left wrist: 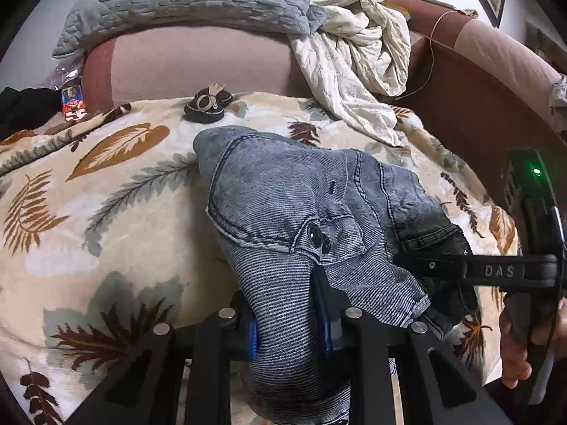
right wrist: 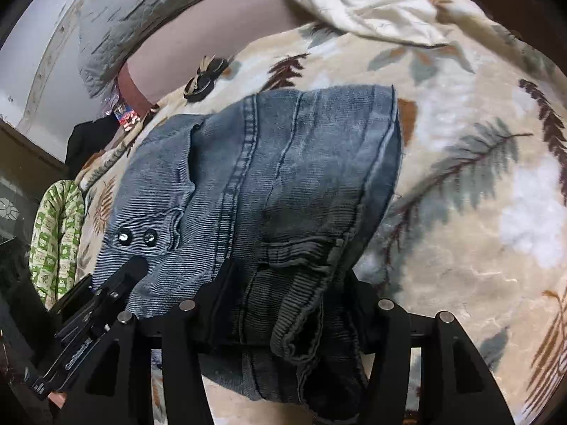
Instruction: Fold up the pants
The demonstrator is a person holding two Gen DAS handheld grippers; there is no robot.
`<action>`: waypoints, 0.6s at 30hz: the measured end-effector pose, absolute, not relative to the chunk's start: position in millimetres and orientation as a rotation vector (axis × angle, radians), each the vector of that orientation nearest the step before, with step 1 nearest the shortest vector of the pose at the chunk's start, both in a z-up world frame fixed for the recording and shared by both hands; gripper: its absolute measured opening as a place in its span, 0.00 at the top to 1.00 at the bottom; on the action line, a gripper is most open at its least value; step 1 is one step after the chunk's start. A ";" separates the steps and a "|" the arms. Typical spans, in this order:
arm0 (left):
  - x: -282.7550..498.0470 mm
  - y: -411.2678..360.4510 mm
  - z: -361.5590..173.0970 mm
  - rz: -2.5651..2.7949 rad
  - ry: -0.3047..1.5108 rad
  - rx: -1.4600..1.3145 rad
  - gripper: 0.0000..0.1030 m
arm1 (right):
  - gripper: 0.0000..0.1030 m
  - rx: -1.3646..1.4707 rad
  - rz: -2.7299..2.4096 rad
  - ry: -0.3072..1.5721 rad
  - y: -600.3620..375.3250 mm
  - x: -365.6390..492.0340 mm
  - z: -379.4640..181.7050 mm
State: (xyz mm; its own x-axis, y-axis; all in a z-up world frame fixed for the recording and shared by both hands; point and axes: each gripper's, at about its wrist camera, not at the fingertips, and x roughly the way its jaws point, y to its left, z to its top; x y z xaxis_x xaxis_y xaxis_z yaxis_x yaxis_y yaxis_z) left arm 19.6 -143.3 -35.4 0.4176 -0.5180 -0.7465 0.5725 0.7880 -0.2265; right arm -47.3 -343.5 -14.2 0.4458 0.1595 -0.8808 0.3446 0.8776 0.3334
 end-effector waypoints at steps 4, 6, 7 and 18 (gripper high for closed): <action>20.9 -139.4 -34.8 -0.681 0.916 0.039 0.75 | 0.47 0.595 -0.107 1.110 -352.9 -46.4 -20.3; 20.0 -137.1 -29.8 -0.680 0.904 0.031 0.76 | 0.62 0.536 -0.104 1.072 -346.4 -49.0 -9.5; 19.0 -135.5 -26.8 -0.670 0.891 0.031 0.77 | 0.66 0.487 -0.099 1.051 -340.5 -50.4 -2.3; 14.8 -84.8 23.0 -0.578 0.693 -0.018 0.77 | 0.73 0.371 -0.014 0.810 -295.7 -39.9 47.1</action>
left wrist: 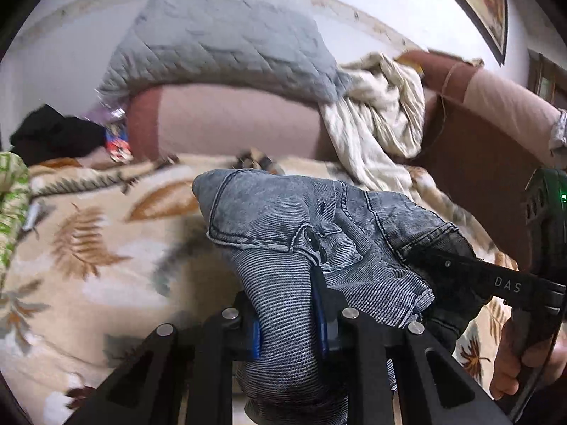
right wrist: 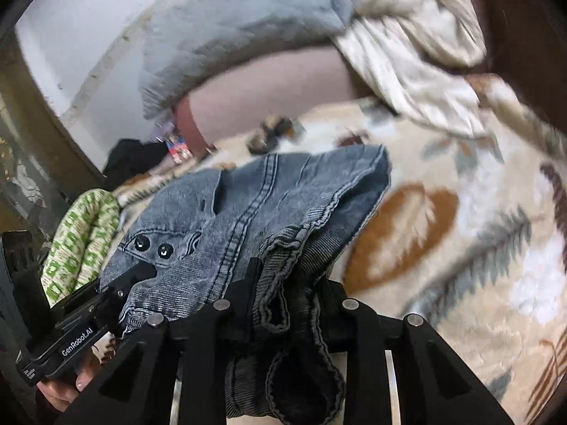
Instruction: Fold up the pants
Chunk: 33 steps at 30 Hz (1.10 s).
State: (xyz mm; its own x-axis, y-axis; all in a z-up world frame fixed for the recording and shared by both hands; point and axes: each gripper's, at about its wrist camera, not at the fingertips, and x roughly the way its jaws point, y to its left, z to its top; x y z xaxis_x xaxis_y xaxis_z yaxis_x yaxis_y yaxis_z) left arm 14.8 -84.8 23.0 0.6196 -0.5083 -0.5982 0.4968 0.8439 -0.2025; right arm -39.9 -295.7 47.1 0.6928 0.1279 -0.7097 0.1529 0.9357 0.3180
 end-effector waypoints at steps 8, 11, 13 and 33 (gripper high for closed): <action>30.5 -57.6 14.0 -0.445 0.648 0.044 0.77 | 0.74 0.282 0.041 0.700 -254.5 -15.8 50.1; 42.6 -66.1 -15.5 -0.402 0.750 0.104 0.77 | 0.79 0.294 0.037 0.750 -252.7 -4.4 30.0; 46.2 -69.9 -29.0 -0.354 0.771 0.140 0.76 | 0.80 0.318 0.044 0.813 -254.2 4.9 14.3; 13.0 -28.4 -1.6 -0.184 0.616 0.153 0.39 | 0.42 0.309 -0.014 0.855 -282.8 -20.3 32.6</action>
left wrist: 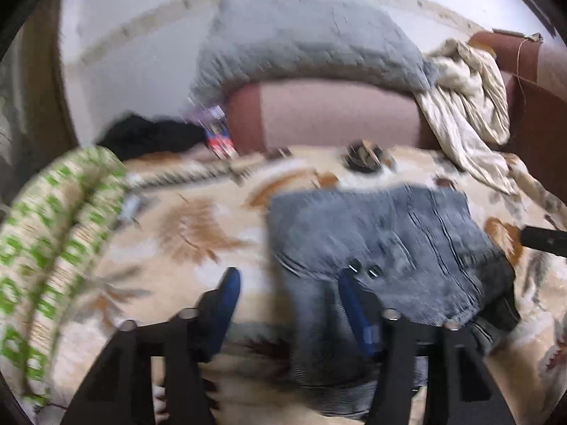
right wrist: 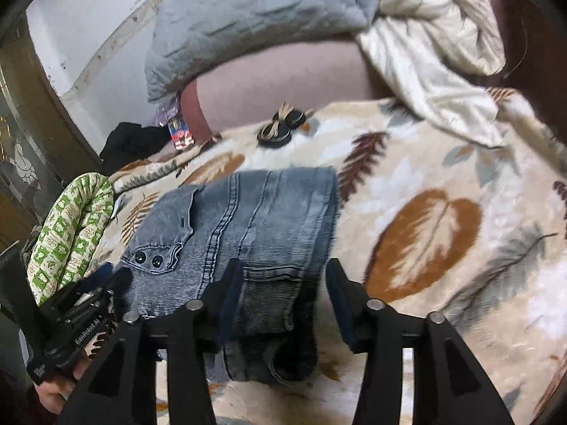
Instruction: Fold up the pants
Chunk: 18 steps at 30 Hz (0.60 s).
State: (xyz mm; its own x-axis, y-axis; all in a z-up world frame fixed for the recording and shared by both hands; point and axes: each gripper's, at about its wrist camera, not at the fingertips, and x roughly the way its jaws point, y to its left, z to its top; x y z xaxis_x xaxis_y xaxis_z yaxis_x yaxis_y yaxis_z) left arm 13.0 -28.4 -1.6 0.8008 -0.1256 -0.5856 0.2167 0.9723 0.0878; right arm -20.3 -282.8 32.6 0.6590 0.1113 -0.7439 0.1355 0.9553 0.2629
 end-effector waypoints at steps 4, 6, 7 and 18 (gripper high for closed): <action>0.5 -19.2 8.4 -0.171 0.544 0.207 0.31 | 0.42 0.307 -0.053 0.848 -301.4 -33.0 37.9; -5.9 -18.6 7.6 -0.175 0.543 0.228 0.30 | 0.42 0.320 -0.057 0.841 -309.1 -39.6 40.1; -9.0 -19.9 7.6 -0.185 0.546 0.235 0.30 | 0.42 0.327 -0.054 0.824 -311.6 -45.6 43.3; -27.1 -40.7 22.2 -0.163 0.574 0.197 0.02 | 0.34 0.283 0.017 0.574 -258.4 -72.2 84.0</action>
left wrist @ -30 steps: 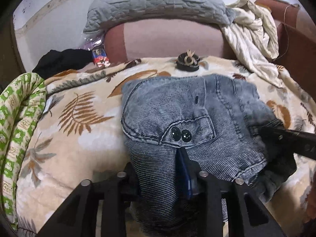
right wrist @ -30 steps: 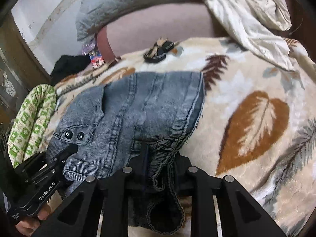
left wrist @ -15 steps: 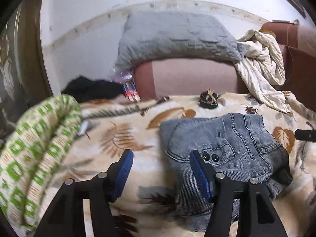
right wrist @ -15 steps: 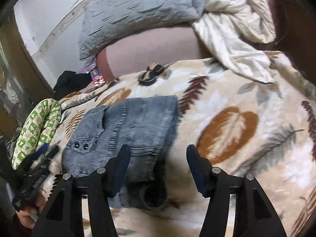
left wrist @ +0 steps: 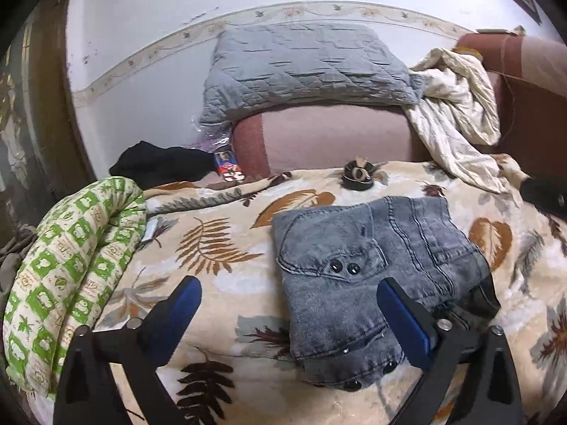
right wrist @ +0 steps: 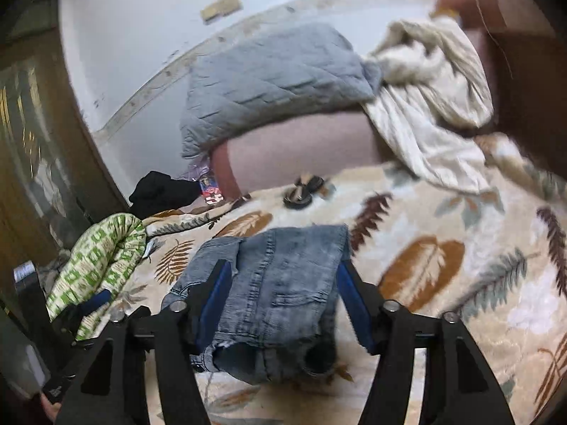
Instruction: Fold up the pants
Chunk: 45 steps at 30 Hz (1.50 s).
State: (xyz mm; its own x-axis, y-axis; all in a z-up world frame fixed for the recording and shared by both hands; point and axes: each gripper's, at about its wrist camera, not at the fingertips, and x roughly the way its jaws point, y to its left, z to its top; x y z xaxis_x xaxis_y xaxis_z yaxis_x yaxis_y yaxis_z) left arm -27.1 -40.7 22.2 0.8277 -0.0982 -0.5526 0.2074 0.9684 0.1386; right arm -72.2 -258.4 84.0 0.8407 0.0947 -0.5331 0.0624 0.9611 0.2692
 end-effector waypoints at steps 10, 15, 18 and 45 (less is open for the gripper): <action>9.5 -23.5 8.6 0.014 0.685 0.159 0.00 | 0.33 0.164 0.040 0.556 -210.7 -67.8 73.2; 15.3 -11.4 7.3 0.038 0.681 0.128 0.00 | 0.33 0.104 0.037 0.554 -199.3 -68.3 67.6; 14.5 -10.2 8.7 0.031 0.671 0.120 0.00 | 0.33 0.098 0.023 0.548 -198.3 -69.0 65.5; 1.4 -21.1 18.4 -0.080 0.621 0.120 0.00 | 0.33 0.317 -0.051 0.648 -229.9 -52.1 38.1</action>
State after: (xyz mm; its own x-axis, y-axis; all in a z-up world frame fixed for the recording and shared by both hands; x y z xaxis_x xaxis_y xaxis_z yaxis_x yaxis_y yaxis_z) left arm 1.4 -21.1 18.4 0.8105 -0.0384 -0.5845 0.1104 0.9900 0.0880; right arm -52.1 -229.9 38.1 0.7979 0.0519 -0.6006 0.1447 0.9507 0.2744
